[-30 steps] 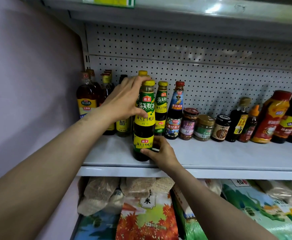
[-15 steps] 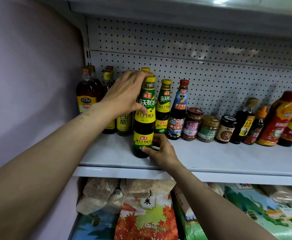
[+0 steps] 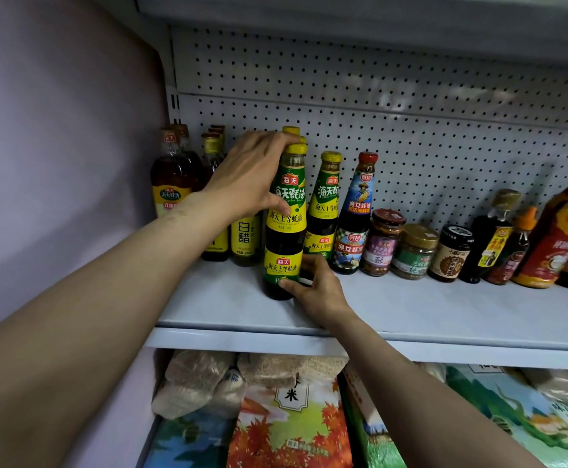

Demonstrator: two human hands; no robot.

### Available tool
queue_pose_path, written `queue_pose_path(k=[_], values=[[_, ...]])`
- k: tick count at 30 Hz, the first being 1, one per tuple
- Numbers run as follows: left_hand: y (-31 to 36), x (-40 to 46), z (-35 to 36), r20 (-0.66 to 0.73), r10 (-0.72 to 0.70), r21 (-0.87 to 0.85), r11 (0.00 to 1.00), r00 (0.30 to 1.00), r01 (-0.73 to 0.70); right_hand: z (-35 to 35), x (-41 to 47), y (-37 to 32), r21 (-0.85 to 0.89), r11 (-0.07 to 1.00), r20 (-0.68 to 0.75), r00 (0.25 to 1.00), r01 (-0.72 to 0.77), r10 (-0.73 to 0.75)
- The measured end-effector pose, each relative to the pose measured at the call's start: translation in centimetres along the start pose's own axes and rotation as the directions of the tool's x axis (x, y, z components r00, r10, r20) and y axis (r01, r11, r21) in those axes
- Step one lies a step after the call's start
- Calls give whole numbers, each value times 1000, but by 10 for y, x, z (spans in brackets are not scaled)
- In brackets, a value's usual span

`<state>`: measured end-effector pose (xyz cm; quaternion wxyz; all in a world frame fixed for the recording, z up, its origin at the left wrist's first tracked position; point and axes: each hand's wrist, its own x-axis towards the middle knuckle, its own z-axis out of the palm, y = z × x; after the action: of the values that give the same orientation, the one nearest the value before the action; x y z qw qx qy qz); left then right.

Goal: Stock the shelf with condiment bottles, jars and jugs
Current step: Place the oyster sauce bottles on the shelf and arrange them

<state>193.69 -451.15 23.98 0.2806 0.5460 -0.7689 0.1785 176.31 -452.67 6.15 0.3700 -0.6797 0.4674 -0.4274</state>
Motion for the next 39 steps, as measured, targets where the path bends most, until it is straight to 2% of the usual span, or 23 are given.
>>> queue_pose_path(k=[14,26,39], values=[[-9,15,11,-21,-6,-14,1000,1000,6,4,21,0,-18,1000,-6,1000,-2,2],[-16,33,21,17,-79,-10,997,997,79,12,40,0,-111,994,-89,996,-20,10],[-22,38,30,-35,-77,-23,997,996,76,23,48,-3,-197,980,-164,986,-37,5]])
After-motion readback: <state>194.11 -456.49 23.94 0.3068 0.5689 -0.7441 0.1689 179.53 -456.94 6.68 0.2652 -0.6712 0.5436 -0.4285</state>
